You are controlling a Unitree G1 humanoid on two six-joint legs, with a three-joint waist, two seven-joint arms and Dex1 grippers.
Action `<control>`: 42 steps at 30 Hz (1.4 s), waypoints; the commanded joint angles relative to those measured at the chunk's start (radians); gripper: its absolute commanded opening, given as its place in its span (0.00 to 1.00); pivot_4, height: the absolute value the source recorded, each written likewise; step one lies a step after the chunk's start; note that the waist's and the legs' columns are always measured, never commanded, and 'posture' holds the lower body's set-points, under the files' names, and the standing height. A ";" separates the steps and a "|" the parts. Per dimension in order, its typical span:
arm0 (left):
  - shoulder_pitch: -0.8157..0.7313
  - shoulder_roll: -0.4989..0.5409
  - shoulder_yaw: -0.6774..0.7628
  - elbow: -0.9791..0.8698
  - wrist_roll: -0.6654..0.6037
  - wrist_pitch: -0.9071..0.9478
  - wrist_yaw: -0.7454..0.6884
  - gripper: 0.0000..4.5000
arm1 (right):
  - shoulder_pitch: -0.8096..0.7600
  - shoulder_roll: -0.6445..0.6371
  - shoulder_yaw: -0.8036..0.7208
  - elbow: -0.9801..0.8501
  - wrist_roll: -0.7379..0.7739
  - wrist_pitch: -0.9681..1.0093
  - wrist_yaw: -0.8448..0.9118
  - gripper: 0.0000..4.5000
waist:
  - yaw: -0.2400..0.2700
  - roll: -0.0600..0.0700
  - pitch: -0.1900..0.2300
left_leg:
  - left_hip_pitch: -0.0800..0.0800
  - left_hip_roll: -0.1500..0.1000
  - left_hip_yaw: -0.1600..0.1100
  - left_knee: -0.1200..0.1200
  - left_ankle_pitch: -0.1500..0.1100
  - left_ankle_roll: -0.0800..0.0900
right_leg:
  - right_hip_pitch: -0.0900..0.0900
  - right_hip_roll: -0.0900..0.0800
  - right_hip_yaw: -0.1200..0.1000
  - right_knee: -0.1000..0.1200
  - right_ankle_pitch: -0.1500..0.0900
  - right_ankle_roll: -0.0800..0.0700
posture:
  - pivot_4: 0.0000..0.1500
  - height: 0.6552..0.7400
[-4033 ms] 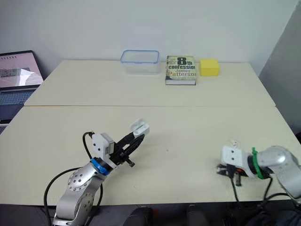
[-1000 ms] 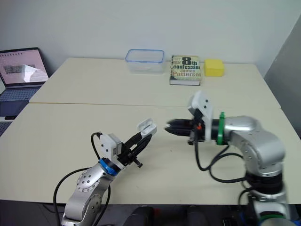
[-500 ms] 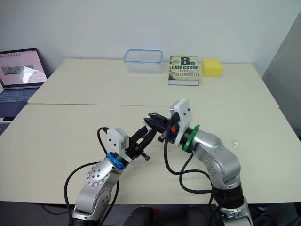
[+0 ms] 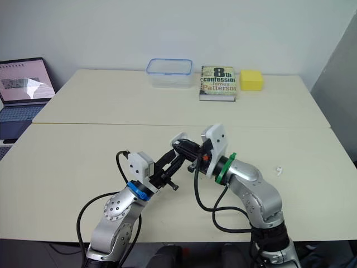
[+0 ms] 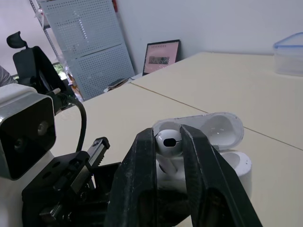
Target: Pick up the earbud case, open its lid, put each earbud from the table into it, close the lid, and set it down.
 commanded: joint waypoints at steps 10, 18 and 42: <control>-0.018 -0.007 -0.002 -0.028 -0.002 -0.033 0.002 0.17 | 0.019 -0.038 0.041 -0.030 0.011 -0.012 -0.010 0.37 | 0.000 0.000 0.000 | 0.000 0.000 0.000 0.000 0.000 0.000 | 0.000 0.000 0.000 0.000 0.000 0.000 | 1.00 1.00; -0.012 -0.009 -0.006 -0.023 0.000 -0.038 0.006 0.17 | -0.019 -0.182 -0.093 -0.130 0.135 0.101 0.025 0.67 | 0.003 0.000 0.000 | -0.001 0.000 0.000 0.000 0.000 0.000 | 0.000 -0.001 0.000 -0.001 0.000 0.000 | 1.00 1.00; -0.037 0.006 -0.012 0.026 -0.001 -0.037 -0.031 0.17 | 0.318 -0.267 -0.399 -0.065 -0.233 0.150 -0.508 1.00 | 0.002 0.001 -0.001 | 0.000 0.000 0.003 -0.001 0.000 0.000 | 0.000 0.000 0.002 -0.002 -0.003 0.005 | 1.00 1.00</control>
